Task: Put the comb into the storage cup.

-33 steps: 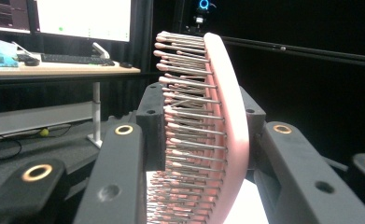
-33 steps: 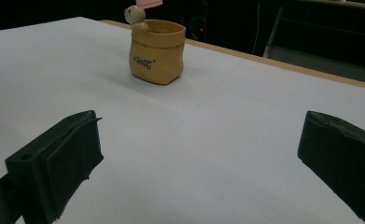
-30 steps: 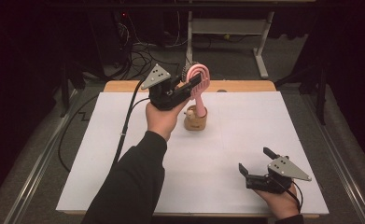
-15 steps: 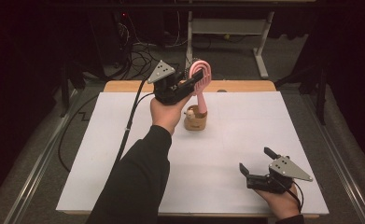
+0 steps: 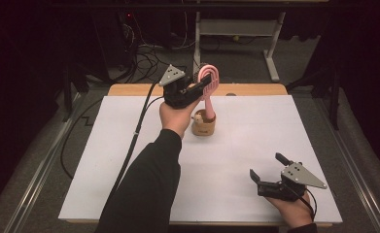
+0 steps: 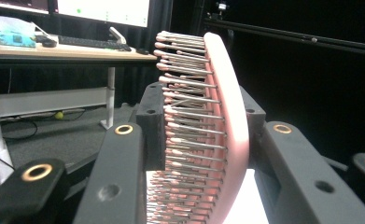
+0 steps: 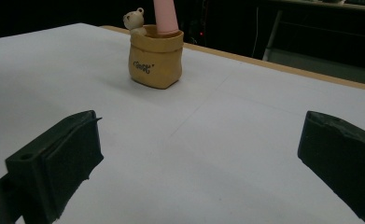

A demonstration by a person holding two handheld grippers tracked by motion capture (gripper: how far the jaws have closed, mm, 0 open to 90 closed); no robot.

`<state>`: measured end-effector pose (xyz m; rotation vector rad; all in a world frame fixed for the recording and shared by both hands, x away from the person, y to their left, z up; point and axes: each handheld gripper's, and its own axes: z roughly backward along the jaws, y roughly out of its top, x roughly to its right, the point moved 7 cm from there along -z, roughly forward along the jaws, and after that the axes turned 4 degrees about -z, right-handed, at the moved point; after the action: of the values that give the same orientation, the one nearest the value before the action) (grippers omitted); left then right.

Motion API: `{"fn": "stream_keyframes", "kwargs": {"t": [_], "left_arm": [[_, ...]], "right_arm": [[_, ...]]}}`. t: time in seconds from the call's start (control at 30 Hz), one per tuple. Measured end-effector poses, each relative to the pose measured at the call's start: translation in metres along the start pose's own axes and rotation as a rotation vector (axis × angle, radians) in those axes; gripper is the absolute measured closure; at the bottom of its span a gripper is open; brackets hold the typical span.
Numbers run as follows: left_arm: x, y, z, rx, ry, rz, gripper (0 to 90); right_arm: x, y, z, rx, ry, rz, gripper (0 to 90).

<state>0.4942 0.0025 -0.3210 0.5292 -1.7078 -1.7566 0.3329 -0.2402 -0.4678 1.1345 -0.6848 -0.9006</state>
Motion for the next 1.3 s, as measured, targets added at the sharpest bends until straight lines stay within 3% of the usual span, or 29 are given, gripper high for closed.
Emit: {"fn": "stream_keyframes", "kwargs": {"t": [0.13,0.53,0.93,1.3], "left_arm": [[-0.003,-0.009,-0.002,-0.024,0.012,0.001,63.6],[-0.01,-0.019,-0.003,-0.015,0.004,0.039,63.6],[-0.007,-0.026,-0.007,-0.037,0.006,0.019,63.6],[-0.006,-0.035,-0.012,-0.063,-0.004,0.024,63.6]], "right_arm": [[0.0,0.0,0.001,-0.001,0.003,-0.003,0.0],[0.0,0.0,0.0,-0.003,0.0,0.0,0.0],[-0.001,-0.001,0.0,-0.003,0.005,0.004,0.1],[-0.002,-0.001,0.0,-0.006,0.008,0.004,0.1]]}}
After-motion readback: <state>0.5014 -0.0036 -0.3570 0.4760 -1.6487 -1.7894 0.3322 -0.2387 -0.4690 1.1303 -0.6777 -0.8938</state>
